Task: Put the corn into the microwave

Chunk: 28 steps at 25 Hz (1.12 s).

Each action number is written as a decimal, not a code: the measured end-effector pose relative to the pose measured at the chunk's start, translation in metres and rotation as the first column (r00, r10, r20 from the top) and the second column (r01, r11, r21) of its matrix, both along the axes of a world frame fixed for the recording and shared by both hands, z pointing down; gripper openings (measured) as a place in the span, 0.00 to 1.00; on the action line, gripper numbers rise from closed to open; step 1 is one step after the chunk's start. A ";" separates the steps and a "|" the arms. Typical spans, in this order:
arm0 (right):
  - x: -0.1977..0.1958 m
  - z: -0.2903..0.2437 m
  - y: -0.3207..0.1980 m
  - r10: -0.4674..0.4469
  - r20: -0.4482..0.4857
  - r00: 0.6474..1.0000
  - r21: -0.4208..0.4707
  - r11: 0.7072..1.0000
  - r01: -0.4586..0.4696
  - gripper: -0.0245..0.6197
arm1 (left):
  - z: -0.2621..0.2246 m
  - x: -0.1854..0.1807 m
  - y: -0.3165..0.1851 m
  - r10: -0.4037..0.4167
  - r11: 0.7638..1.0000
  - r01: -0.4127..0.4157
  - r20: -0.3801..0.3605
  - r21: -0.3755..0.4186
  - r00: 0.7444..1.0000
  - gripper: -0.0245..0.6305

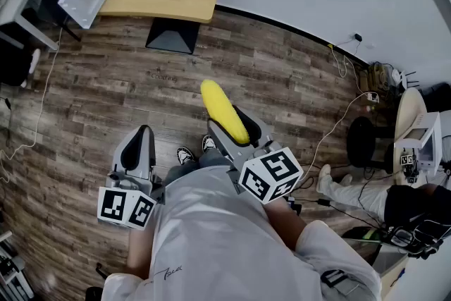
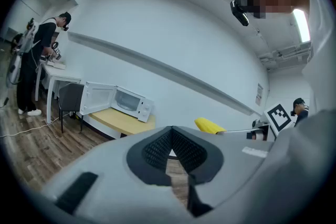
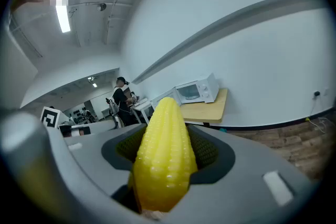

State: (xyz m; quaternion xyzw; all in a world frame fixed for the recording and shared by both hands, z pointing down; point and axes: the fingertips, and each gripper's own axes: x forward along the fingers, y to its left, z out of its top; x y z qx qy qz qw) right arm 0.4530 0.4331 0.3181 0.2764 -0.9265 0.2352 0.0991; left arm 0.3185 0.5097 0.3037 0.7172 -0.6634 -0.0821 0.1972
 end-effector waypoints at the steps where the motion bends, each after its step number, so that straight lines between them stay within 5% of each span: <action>1: -0.003 0.000 0.003 -0.002 0.000 1.000 0.000 1.000 0.002 0.44 | 0.000 -0.003 0.003 0.001 1.000 -0.001 0.001 0.001 1.000 0.02; 13: -0.046 -0.005 0.024 -0.047 0.076 0.996 -0.031 0.998 0.049 0.44 | -0.001 -0.040 0.028 -0.022 1.000 0.022 -0.002 0.019 1.000 0.02; 28: -0.116 0.012 -0.053 -0.088 0.080 0.993 -0.062 0.994 0.093 0.44 | 0.004 -0.094 -0.036 -0.021 1.000 0.021 0.012 -0.018 1.000 0.02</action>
